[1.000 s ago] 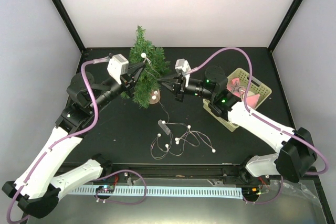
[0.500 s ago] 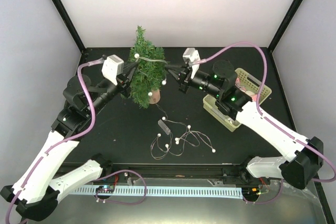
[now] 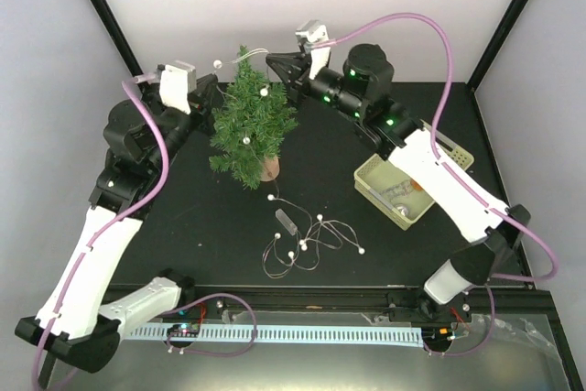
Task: Decorate the small christmas tree
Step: Wrap the decoration item around the Christmas tree.
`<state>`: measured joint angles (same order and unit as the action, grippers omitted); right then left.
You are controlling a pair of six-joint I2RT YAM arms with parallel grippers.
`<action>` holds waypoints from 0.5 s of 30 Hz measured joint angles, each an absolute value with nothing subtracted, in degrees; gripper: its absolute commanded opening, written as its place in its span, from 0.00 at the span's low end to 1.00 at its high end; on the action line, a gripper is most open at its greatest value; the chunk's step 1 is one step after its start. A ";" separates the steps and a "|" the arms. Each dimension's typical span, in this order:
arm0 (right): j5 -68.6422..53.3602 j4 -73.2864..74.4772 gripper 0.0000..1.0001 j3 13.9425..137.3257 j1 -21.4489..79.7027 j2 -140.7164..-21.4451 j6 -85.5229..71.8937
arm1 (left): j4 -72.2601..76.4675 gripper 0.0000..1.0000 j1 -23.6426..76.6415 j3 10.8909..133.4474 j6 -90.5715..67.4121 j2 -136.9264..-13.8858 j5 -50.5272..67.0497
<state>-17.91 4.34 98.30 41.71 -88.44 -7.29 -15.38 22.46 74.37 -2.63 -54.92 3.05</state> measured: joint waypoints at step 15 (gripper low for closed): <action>-16.29 15.97 0.01 121.97 40.10 -105.14 -8.21 | -14.48 0.01 14.31 78.30 -10.26 -65.32 13.02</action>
<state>-16.29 15.97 121.97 40.10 -105.14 -8.21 -14.48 14.31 78.30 -10.26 -65.32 13.02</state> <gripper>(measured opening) 0.013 0.019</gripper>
